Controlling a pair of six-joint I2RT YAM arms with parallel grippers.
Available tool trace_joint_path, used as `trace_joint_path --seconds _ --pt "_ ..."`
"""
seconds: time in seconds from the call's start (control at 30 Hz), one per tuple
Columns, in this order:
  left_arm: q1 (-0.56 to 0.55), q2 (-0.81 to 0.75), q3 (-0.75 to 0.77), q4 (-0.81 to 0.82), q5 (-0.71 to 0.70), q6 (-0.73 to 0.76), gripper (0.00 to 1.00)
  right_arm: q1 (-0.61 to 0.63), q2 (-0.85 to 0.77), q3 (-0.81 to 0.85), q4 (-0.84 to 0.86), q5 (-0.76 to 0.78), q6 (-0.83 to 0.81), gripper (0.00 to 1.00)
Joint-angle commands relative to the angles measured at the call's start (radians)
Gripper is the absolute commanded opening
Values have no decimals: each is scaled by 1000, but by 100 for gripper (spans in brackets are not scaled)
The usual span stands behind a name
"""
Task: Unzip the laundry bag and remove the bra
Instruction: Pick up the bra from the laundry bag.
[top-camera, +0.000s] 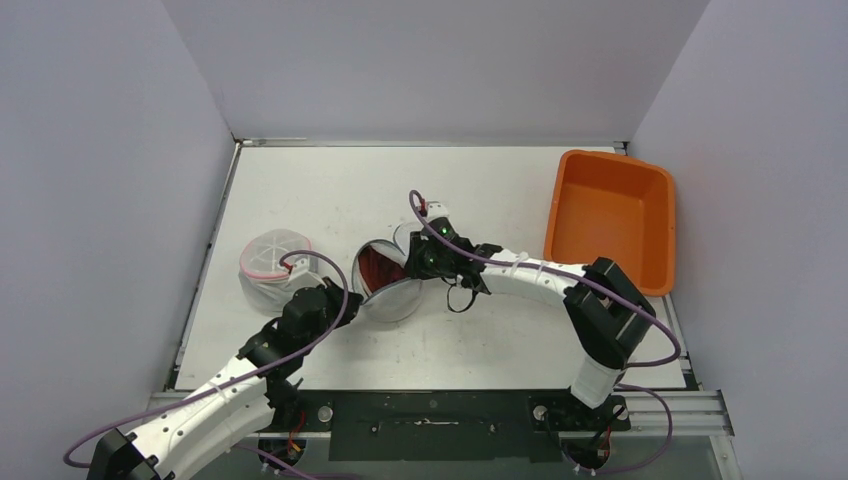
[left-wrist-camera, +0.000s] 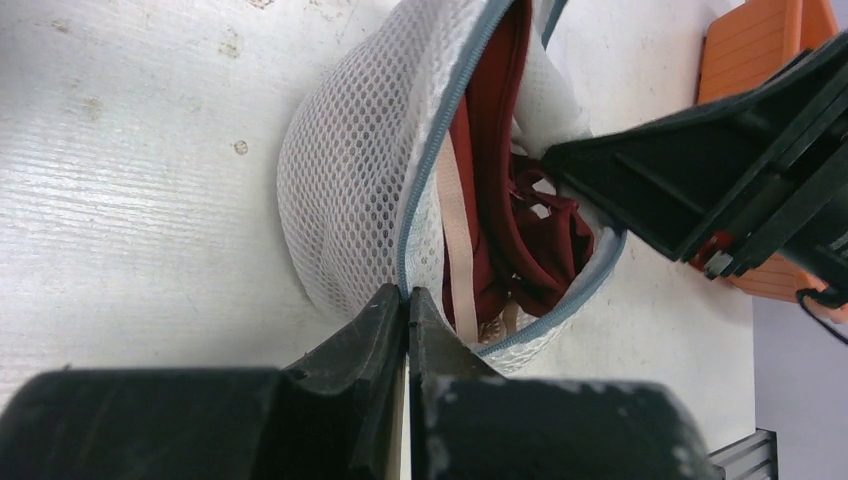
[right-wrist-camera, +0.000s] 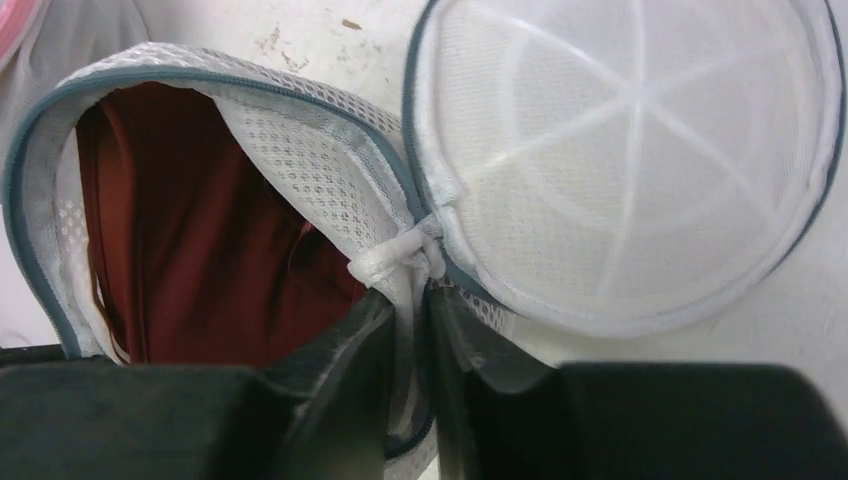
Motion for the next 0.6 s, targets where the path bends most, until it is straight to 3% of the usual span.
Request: trace_joint_path --seconds 0.0,0.07,0.3,0.57 --pt "5 15 3 55 23 3 0 43 -131 -99 53 143 -40 12" --pt "5 21 6 59 27 0 0 83 -209 -170 108 240 -74 6" --pt "6 52 46 119 28 -6 0 230 -498 -360 193 700 -184 5" --pt "8 189 192 247 14 14 0 251 -687 -597 481 852 -261 5"
